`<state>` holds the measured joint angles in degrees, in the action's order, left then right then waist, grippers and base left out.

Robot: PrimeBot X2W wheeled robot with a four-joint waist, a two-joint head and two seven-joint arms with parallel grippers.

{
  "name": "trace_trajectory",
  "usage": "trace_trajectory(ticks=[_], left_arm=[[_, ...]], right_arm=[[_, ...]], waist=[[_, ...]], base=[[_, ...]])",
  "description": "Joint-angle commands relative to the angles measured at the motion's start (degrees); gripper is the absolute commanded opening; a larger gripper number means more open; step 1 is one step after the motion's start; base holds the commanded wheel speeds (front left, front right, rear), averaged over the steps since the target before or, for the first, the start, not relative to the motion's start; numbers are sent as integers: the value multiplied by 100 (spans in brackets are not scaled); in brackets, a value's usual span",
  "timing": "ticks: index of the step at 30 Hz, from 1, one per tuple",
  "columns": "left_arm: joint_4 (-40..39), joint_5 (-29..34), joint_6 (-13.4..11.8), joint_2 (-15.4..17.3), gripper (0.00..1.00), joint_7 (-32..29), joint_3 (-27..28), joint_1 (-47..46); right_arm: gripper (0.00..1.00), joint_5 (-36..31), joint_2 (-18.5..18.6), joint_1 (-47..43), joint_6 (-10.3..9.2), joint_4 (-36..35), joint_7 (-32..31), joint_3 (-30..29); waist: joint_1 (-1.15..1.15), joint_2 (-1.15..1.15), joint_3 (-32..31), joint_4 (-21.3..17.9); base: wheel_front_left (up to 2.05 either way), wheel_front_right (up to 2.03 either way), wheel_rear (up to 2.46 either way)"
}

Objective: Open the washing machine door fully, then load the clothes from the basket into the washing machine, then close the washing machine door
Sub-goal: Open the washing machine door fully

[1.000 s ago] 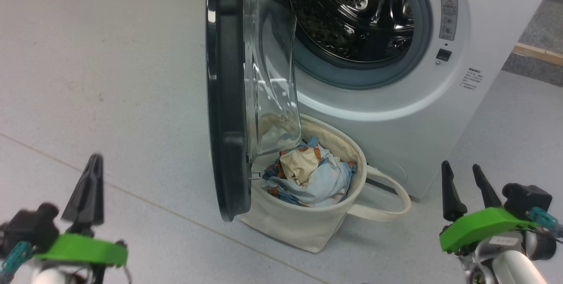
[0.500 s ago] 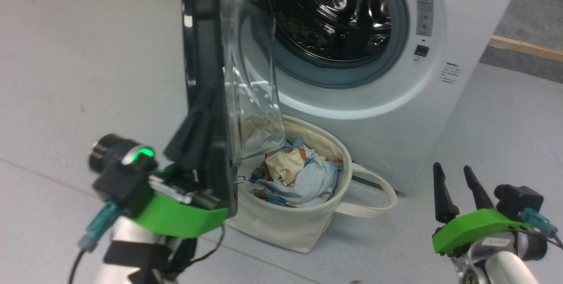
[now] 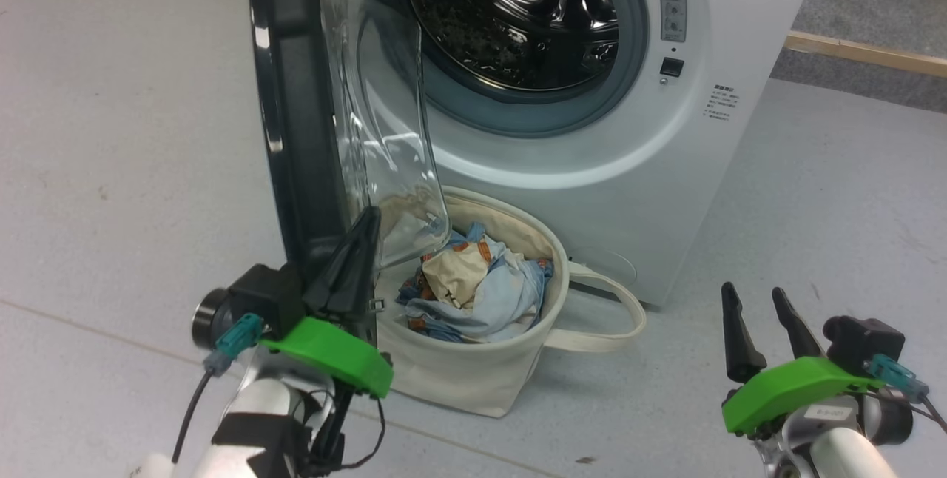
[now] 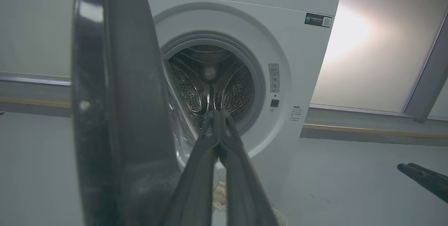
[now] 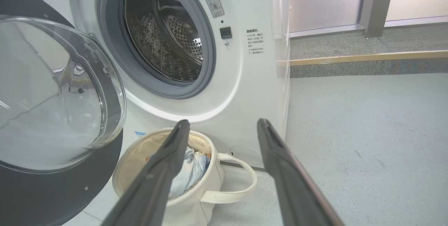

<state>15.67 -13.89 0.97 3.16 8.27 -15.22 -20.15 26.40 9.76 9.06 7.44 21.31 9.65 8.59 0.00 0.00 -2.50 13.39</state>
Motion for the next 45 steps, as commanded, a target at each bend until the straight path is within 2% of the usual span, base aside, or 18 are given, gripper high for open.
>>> trace_trajectory(ticks=[1, 11, 18, 24, 25, 30, 31, 38, 45], left_arm=[[-71, -35, -50, 24, 0, 21, 266, -183], [369, -68, -120, 132, 0, 47, 272, 76], [474, -155, -210, 396, 0, 107, 506, 138], [565, -262, -310, 798, 0, 128, 871, 108], [613, -298, -338, 967, 0, 121, 1010, 71], [776, -410, -339, 1333, 0, 105, 1305, -48], [908, -474, -323, 1521, 0, 94, 1448, -112], [1513, -736, -317, 2105, 0, 150, 1972, -365], [2058, -899, -312, 2470, 0, 179, 2248, -609]], right_arm=[[100, 44, 96, 242, 5, -149, 77, 102], [100, 107, 104, 260, 5, -62, 143, 181], [100, 158, 99, 257, 5, -20, 204, 257], [100, 189, 98, 275, 5, 12, 246, 298], [100, 198, 98, 278, 5, 21, 258, 308], [100, 202, 110, 295, 5, 34, 269, 317], [100, 198, 116, 309, 5, 38, 269, 319], [100, 190, 127, 370, 5, 28, 266, 323], [100, 178, 136, 390, 5, 14, 269, 300]], waist=[[0, 0, 3, 16], [0, 0, -40, 221], [0, 0, -51, 358], [0, 0, -46, 388], [0, 0, -43, 379], [0, 0, -29, 333], [0, 0, -17, 291], [0, 0, 56, 87], [0, 0, 94, -53]], base=[[0, 0, 0], [0, 0, 0], [0, 0, 0], [0, 0, 0], [0, 0, 0], [0, 0, 0], [0, 0, 0], [0, 0, 0], [0, 0, 0]])
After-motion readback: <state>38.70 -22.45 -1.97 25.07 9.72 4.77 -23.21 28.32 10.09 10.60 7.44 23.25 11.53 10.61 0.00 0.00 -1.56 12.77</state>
